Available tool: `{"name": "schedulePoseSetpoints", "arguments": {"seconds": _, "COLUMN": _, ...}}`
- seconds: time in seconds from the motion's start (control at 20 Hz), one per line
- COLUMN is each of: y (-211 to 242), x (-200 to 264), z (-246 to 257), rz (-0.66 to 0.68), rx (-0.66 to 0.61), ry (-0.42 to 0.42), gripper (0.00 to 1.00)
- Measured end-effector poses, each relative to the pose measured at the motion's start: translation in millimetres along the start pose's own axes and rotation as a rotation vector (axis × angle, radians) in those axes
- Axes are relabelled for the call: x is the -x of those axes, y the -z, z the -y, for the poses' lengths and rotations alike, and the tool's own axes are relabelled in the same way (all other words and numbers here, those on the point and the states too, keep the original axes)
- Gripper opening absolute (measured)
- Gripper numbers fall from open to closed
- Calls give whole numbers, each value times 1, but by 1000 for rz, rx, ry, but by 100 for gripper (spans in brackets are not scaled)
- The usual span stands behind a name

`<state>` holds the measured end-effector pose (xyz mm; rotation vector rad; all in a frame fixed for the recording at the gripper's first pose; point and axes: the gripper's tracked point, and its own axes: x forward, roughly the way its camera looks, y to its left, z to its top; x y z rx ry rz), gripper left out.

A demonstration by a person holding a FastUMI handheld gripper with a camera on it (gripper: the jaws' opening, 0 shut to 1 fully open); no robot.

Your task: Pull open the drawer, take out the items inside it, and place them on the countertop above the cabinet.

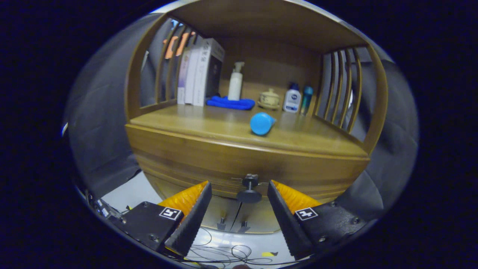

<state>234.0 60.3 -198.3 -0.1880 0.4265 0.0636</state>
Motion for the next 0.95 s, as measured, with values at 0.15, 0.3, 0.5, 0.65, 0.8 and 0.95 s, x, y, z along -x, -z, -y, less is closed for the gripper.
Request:
{"name": "schedulePoseSetpoints", "arguments": {"seconds": 0.15, "y": -17, "x": 39, "z": -5, "rz": 69, "rx": 10, "ry": -37, "gripper": 99}}
{"name": "schedulePoseSetpoints", "arguments": {"seconds": 0.3, "y": -26, "x": 74, "z": -2, "rz": 120, "rx": 23, "ry": -51, "gripper": 99}}
{"name": "schedulePoseSetpoints", "arguments": {"seconds": 0.5, "y": -23, "x": 111, "z": 11, "rz": 141, "rx": 13, "ry": -31, "gripper": 99}}
{"name": "schedulePoseSetpoints", "arguments": {"seconds": 0.65, "y": -26, "x": 143, "z": 22, "rz": 174, "rx": -37, "ry": -13, "gripper": 99}}
{"name": "schedulePoseSetpoints", "arguments": {"seconds": 0.8, "y": -32, "x": 178, "z": 33, "rz": 214, "rx": -30, "ry": 29, "gripper": 99}}
{"name": "schedulePoseSetpoints", "arguments": {"seconds": 0.95, "y": -38, "x": 215, "z": 31, "rz": 250, "rx": -31, "ry": 32, "gripper": 99}}
